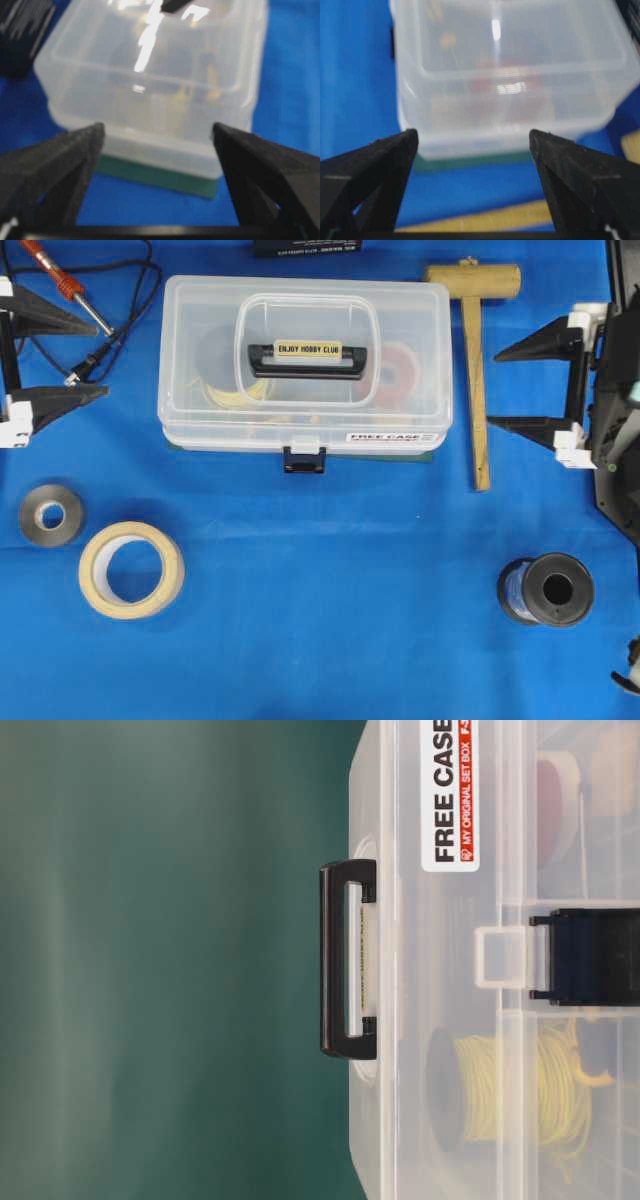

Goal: Open the tool box with both arms.
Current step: 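Lower both grippers and close them on the lid edges at each side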

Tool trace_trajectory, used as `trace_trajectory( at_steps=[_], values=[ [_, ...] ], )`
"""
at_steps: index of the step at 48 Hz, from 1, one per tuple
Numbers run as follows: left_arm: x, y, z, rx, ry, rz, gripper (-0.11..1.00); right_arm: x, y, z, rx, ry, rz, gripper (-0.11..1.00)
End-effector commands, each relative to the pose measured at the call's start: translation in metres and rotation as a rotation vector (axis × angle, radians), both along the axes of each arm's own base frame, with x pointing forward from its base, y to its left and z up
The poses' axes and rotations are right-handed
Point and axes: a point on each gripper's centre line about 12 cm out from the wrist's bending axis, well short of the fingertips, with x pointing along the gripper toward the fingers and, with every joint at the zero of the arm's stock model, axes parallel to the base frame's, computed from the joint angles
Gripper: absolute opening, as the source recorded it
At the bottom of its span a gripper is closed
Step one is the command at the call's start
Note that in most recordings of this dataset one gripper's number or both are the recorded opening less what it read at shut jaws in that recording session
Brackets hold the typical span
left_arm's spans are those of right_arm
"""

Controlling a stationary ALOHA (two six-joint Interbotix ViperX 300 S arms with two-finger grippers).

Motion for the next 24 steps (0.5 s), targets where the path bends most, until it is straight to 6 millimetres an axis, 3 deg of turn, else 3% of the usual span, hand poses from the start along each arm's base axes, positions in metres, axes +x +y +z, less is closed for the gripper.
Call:
trace_trajectory(
  at_steps=[1,24],
  values=[
    [0.004,0.005,-0.005,-0.006,0.025,0.016,0.92,0.003,-0.005,-0.002,0.009,0.028,-0.022,0.84],
    [0.034,0.015,-0.034,-0.027,0.093,0.027,0.92,0.031,-0.019,-0.027,0.004,0.097,-0.039,0.84]
  ],
)
